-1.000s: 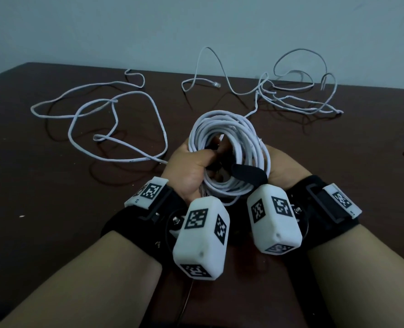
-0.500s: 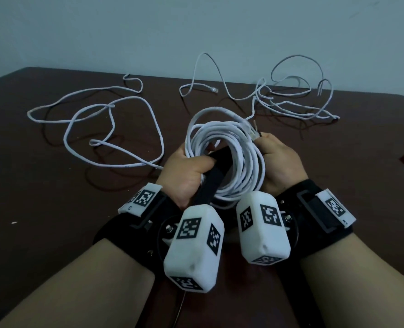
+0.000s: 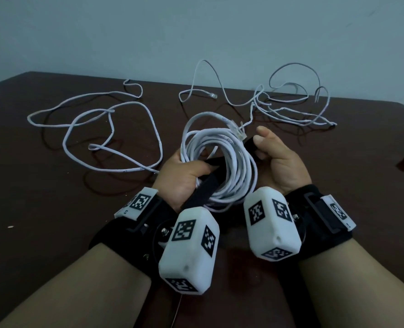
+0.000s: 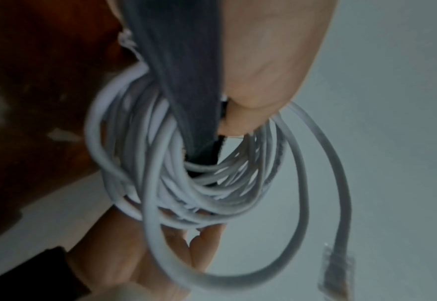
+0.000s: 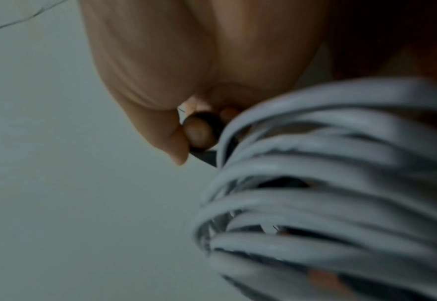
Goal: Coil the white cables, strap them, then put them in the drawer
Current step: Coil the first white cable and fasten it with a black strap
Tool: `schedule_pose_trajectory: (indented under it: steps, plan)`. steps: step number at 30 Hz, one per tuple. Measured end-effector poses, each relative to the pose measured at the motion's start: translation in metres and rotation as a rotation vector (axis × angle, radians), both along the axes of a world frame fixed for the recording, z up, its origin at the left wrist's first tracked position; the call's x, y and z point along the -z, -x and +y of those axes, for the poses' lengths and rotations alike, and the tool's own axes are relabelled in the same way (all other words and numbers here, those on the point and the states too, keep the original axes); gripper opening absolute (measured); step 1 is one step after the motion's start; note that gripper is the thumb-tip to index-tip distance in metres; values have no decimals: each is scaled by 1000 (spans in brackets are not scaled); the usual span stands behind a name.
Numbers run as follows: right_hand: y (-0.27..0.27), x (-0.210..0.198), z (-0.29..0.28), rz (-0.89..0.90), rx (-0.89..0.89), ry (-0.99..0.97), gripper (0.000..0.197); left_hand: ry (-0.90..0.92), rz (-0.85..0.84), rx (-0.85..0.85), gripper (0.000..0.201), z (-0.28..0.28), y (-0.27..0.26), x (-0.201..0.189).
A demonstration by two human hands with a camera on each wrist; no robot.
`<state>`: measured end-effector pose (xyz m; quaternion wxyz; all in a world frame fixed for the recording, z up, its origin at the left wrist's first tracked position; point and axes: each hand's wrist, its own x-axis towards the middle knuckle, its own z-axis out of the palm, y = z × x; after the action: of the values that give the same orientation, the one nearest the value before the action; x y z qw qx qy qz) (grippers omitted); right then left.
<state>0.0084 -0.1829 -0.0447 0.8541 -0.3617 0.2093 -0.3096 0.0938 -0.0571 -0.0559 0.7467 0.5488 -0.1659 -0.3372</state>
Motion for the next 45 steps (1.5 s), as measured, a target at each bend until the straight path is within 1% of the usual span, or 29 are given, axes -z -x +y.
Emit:
schedule_pose_trajectory:
  steps: [3,5,7,8,11,12,15,16,17,18,19,20,21,22,23,27,29,30,31,33,34,35,36,37,39,41,43,45]
  plan:
    - [0,1,-2,-30,108,-43,17,31,51,-69,38,-2,2,1]
    - [-1,3,-5,-33,164,-61,21,26,43,-99,40,-3,3,4]
    - [-1,3,-7,-12,155,-49,20,15,17,-91,38,-4,2,6]
    - [1,3,-7,59,106,35,18,9,8,-83,35,-3,1,7]
    - [8,2,-5,449,-152,543,9,-13,-7,-64,33,-1,-3,7]
    - [12,1,-6,533,-197,657,10,-17,-7,-57,33,-1,-4,7]
    - [22,-6,-11,638,-230,838,10,-35,-22,-56,30,-1,-5,8]
    - [23,-7,-12,667,-212,873,10,-38,-32,-64,30,-2,-4,9]
    - [22,-6,-13,678,-142,875,12,-39,-46,-75,30,-2,-4,10]
    - [19,-5,-15,664,-29,823,17,-41,-54,-85,31,-3,-3,11]
    - [17,-2,-17,614,94,704,22,-42,-57,-92,31,-4,-3,11]
    - [14,-1,-19,529,194,536,26,-42,-63,-94,33,-4,-1,11]
    - [12,0,-20,426,256,371,28,-45,-76,-95,35,-5,0,10]
    - [10,0,-22,341,288,248,28,-53,-96,-98,37,-6,2,10]
    - [10,0,-23,280,303,169,27,-64,-120,-102,39,-6,4,9]
    - [8,-3,-23,97,347,-10,28,-103,-165,-121,40,-8,5,9]
    - [8,-8,-24,25,367,-23,27,-116,-170,-118,41,-8,5,9]
    - [9,-8,-26,32,387,35,27,-121,-171,-115,41,-8,5,9]
    - [10,-9,-27,88,405,148,28,-126,-171,-110,41,-8,5,9]
    - [11,-9,-26,292,366,390,26,-133,-164,-106,41,-7,5,9]
    - [10,-9,-25,364,305,439,22,-134,-159,-108,40,-6,4,9]
    - [10,-8,-24,383,254,414,19,-135,-155,-111,40,-6,4,9]
    - [10,-8,-25,353,242,341,17,-139,-154,-112,40,-6,4,9]
    - [10,-8,-28,288,267,257,16,-144,-156,-111,40,-6,4,8]
    - [12,-10,-34,145,358,112,16,-155,-171,-109,40,-6,5,7]
    - [15,-14,-36,-6,402,5,16,-164,-177,-113,39,-6,6,7]
    - [17,-19,-33,-130,392,-58,19,-178,-178,-120,38,-6,6,6]
    - [19,-28,-24,-204,352,-27,27,-194,-187,-135,37,-6,7,7]
